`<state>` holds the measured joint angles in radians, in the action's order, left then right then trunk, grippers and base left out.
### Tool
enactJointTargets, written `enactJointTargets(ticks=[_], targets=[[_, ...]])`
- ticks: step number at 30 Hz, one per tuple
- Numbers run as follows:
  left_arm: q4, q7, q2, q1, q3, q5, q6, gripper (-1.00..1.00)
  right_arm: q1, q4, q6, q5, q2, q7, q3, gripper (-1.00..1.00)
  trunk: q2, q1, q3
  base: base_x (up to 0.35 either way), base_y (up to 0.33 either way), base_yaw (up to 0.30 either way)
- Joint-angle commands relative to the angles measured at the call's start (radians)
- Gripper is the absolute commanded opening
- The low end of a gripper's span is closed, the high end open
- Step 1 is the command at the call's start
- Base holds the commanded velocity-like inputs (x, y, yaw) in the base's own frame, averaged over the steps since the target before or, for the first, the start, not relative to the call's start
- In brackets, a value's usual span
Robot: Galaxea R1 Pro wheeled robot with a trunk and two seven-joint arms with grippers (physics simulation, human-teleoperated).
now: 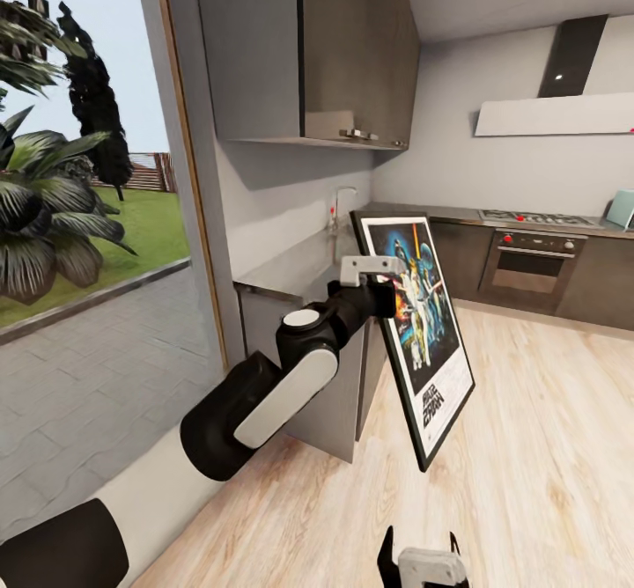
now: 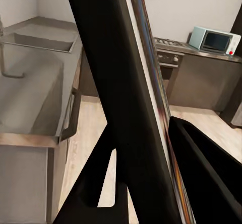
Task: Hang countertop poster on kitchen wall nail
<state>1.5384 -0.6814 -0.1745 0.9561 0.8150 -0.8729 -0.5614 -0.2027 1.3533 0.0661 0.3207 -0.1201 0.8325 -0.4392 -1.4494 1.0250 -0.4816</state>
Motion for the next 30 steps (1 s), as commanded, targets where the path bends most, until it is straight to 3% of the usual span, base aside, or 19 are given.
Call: enactJointTargets(ticks=[1, 21, 26, 30], targets=[[0.001, -0.021, 0.000, 0.001, 0.010, -0.015, 0.005, -1.00, 0.000, 0.005, 0.018, 0.007, -0.001, 0.018, -0.019, 1.00, -0.001, 0.000, -0.001, 0.000, 0.000, 0.000], [0.000, -0.032, 0.000, 0.001, 0.023, -0.024, 0.012, -1.00, 0.000, 0.021, 0.029, 0.007, -0.003, 0.035, -0.042, 1.00, -0.001, 0.000, -0.001, 0.000, 0.000, 0.000], [-0.002, -0.032, 0.000, 0.001, 0.042, -0.024, 0.012, -1.00, 0.005, 0.034, 0.035, 0.010, -0.005, 0.055, -0.063, 1.00, -0.001, 0.000, -0.001, 0.000, 0.000, 0.000], [-0.004, -0.032, 0.000, 0.001, 0.047, -0.024, 0.012, -1.00, 0.017, 0.055, 0.106, 0.010, -0.007, 0.096, -0.077, 1.00, -0.001, 0.000, -0.001, 0.000, 0.000, 0.000]])
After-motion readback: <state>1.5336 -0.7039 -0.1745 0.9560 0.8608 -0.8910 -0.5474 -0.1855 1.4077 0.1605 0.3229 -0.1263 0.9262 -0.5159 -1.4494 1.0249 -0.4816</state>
